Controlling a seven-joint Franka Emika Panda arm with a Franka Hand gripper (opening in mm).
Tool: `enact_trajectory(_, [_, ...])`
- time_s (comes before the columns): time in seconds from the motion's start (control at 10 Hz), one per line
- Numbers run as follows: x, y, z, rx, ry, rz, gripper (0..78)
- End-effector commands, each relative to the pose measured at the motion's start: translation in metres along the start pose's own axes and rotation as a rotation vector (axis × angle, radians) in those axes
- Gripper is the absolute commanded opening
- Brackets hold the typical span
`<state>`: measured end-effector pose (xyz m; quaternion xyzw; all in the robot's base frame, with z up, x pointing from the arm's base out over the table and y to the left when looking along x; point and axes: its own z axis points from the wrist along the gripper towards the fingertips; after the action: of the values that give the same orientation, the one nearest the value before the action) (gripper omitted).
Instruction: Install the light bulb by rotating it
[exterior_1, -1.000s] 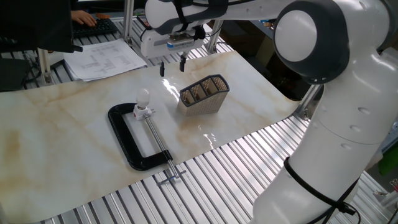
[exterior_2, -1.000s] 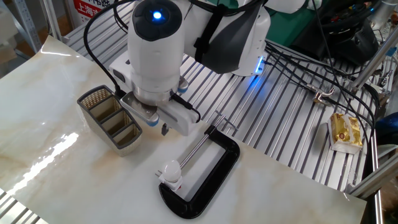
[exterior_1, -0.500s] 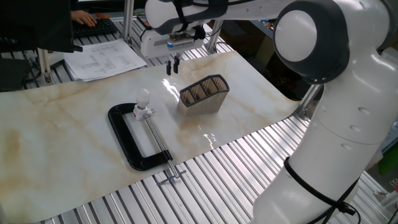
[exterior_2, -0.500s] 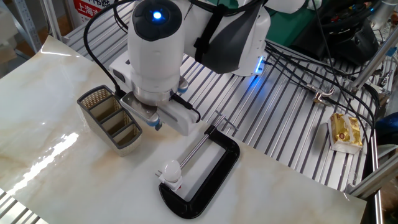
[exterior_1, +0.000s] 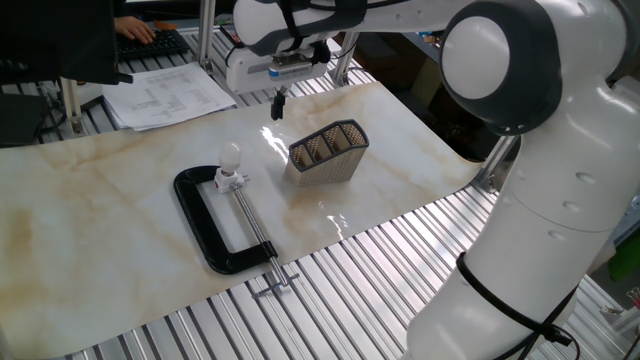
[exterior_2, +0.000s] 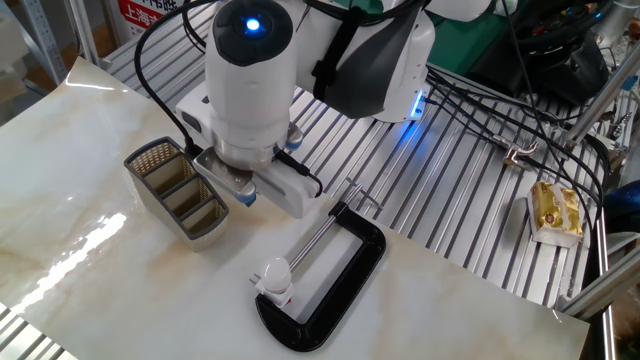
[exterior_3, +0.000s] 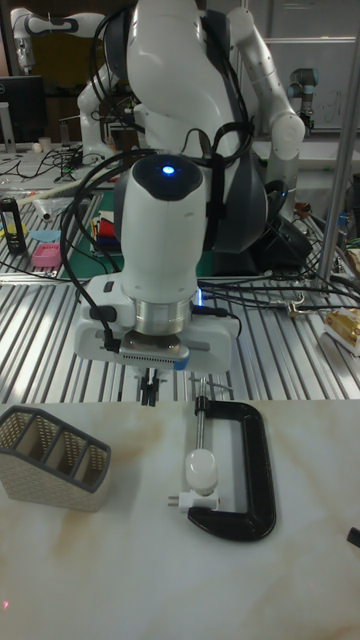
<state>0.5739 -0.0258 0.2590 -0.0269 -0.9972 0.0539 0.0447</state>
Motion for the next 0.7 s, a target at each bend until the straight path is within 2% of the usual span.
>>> enact_trajectory(0.1, [-0.005,-0.004,0.005,-0.153,0.031,0.032,1.1])
enact_trajectory(0.3, [-0.004,-0.006,0.004,-0.171,0.048,0.026,1.1])
enact_trajectory(0.4, [0.001,-0.009,0.002,-0.186,0.047,0.026,1.1])
enact_trajectory(0.5, [0.005,-0.01,0.001,-0.185,0.04,0.023,1.1])
enact_trajectory(0.7, [0.018,-0.001,-0.007,-0.142,0.027,0.032,1.1])
